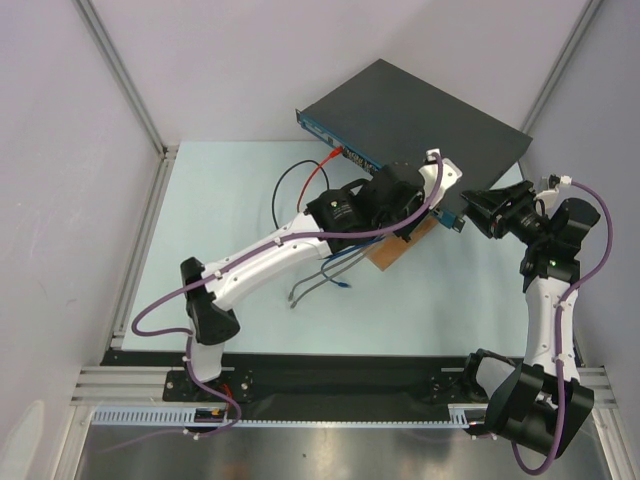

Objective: Insert the plug into the switch port

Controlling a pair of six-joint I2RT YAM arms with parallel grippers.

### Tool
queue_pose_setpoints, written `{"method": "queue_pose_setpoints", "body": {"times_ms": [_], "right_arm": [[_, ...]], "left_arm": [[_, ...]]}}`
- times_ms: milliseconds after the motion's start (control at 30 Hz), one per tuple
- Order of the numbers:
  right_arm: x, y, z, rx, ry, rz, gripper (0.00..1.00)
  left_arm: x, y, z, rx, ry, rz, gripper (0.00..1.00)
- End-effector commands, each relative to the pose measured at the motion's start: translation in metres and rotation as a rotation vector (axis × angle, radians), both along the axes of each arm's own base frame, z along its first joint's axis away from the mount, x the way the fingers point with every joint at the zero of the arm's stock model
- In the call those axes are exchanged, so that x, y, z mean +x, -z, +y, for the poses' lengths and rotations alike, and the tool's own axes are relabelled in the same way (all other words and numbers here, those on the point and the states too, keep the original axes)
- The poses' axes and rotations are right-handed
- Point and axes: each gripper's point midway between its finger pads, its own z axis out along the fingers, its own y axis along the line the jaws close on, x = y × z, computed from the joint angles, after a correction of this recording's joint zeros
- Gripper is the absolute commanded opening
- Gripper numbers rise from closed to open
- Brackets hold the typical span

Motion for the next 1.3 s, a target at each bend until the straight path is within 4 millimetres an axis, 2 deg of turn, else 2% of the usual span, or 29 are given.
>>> {"method": "queue_pose_setpoints", "body": {"times_ms": [0,67,167,233,267,467,633,667,700,767,800,833,867,900,933,1000,1033,1067,1100,1133,1200,1267], "right_arm": [[-0.021,0.009,0.036,-0.036,-0.192,-0.031,0.0],[-0.02,0.009,0.036,-0.038,-0.191,-0.031,0.0],[-0.017,0.008,0.034,-0.047,-0.189,-0.034,0.0],[-0.016,0.009,0.033,-0.062,-0.194,-0.036,0.0],[-0.014,0.007,0.033,-0.063,-0.195,-0.026,0.0],[-0.011,0.002,0.024,-0.083,-0.187,-0.037,0.0],[-0.009,-0.003,0.015,-0.093,-0.17,-0.043,0.0],[-0.009,-0.003,0.013,-0.096,-0.168,-0.042,0.0],[-0.009,-0.002,0.013,-0.108,-0.172,-0.051,0.02],[-0.011,-0.004,0.011,-0.116,-0.176,-0.057,0.14],[-0.012,-0.003,0.011,-0.124,-0.185,-0.06,0.18],[-0.012,-0.005,0.009,-0.133,-0.185,-0.072,0.3],[-0.013,-0.006,0.009,-0.139,-0.19,-0.078,0.37],[-0.014,-0.008,0.008,-0.146,-0.195,-0.087,0.46],[-0.016,-0.011,0.007,-0.164,-0.197,-0.099,0.6],[-0.02,-0.009,0.002,-0.173,-0.19,-0.079,0.73],[-0.021,-0.009,0.0,-0.208,-0.19,-0.099,0.86],[-0.021,-0.014,-0.007,-0.229,-0.17,-0.109,0.92],[-0.024,-0.013,-0.008,-0.225,-0.17,-0.094,0.96],[-0.025,-0.014,-0.012,-0.251,-0.165,-0.113,1.0],[-0.028,-0.019,-0.022,-0.253,-0.148,-0.105,1.0],[-0.029,-0.027,-0.03,-0.32,-0.143,-0.155,1.0]], "left_arm": [[0.076,-0.076,-0.013,-0.329,-0.161,-0.212,0.0],[0.083,-0.071,-0.003,-0.315,-0.185,-0.211,0.0],[0.081,-0.072,0.002,-0.304,-0.183,-0.209,0.0],[0.075,-0.069,0.002,-0.297,-0.161,-0.192,0.06],[0.074,-0.068,0.003,-0.294,-0.156,-0.189,0.14],[0.062,-0.057,0.01,-0.281,-0.141,-0.147,0.2],[0.052,-0.064,0.022,-0.282,-0.128,-0.156,0.22],[0.049,-0.058,0.024,-0.269,-0.121,-0.147,0.24],[0.043,-0.068,0.03,-0.286,-0.113,-0.154,0.25],[0.034,-0.067,0.034,-0.285,-0.083,-0.145,0.35],[0.028,-0.077,0.041,-0.303,-0.075,-0.151,0.39],[0.023,-0.081,0.045,-0.308,-0.064,-0.15,0.5],[0.019,-0.078,0.046,-0.303,-0.047,-0.14,0.56],[0.013,-0.083,0.053,-0.305,-0.037,-0.137,0.6],[0.01,-0.083,0.057,-0.284,-0.021,-0.149,0.7],[0.004,-0.08,0.066,-0.257,-0.014,-0.135,0.81],[0.001,-0.088,0.075,-0.265,-0.012,-0.139,0.93],[-0.002,-0.086,0.081,-0.261,-0.009,-0.131,0.99],[-0.005,-0.085,0.086,-0.26,-0.002,-0.122,1.0],[-0.005,-0.094,0.099,-0.274,-0.01,-0.133,1.0],[-0.005,-0.083,0.111,-0.253,-0.014,-0.113,1.0],[0.005,-0.081,0.133,-0.253,-0.065,-0.091,1.0]]}}
